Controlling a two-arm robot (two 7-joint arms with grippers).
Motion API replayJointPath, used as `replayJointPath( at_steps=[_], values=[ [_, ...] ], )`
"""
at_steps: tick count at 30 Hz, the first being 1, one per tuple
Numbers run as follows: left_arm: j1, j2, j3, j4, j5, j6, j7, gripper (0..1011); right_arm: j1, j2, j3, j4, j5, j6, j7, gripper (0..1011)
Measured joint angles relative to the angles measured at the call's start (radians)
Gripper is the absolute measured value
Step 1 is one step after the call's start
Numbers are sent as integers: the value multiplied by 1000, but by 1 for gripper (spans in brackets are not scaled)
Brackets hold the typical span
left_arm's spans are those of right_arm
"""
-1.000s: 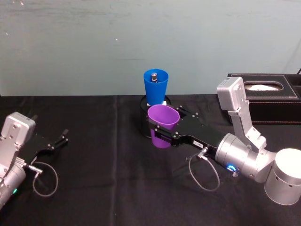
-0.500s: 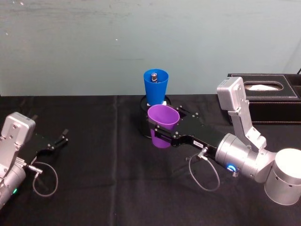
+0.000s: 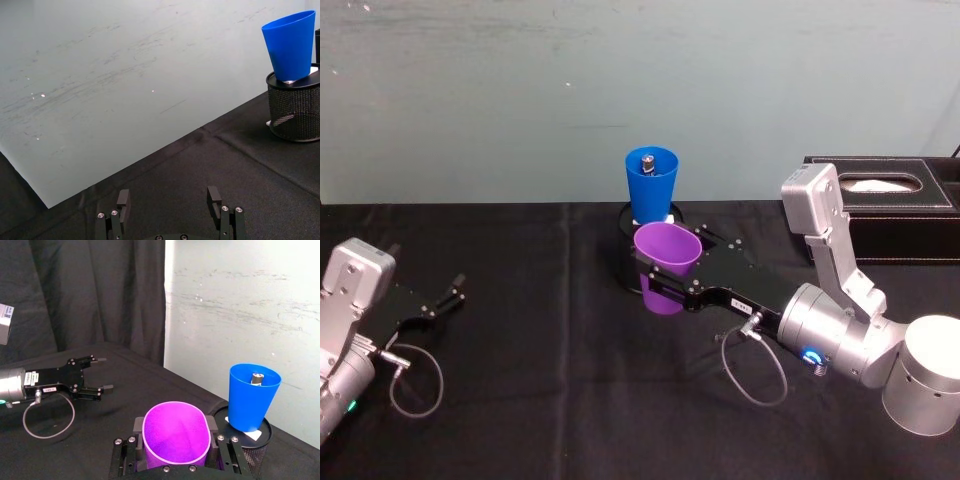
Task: Pick up one cup with a gripper and tap it against the other cup.
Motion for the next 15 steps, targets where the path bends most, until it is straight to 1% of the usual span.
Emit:
replayJointPath(
  at_steps=[4, 7, 10, 12, 13, 15],
  values=[
    [0, 0, 0, 0, 0, 0, 0, 1000, 1, 0, -3, 1, 0, 0, 0, 718],
    [0, 0, 0, 0, 0, 0, 0, 1000, 23, -10, -23, 33, -7, -6, 5, 718],
    [0, 0, 0, 0, 0, 0, 0, 1000, 39, -21, -31, 57, -11, -10, 6, 718],
    [0, 0, 0, 0, 0, 0, 0, 1000, 62, -37, -38, 94, -14, -14, 5, 717],
    [0, 0, 0, 0, 0, 0, 0, 1000, 62, -37, -38, 94, -14, -14, 5, 718],
    [0, 0, 0, 0, 0, 0, 0, 1000, 79, -47, -41, 123, -14, -18, 6, 718]
  ],
)
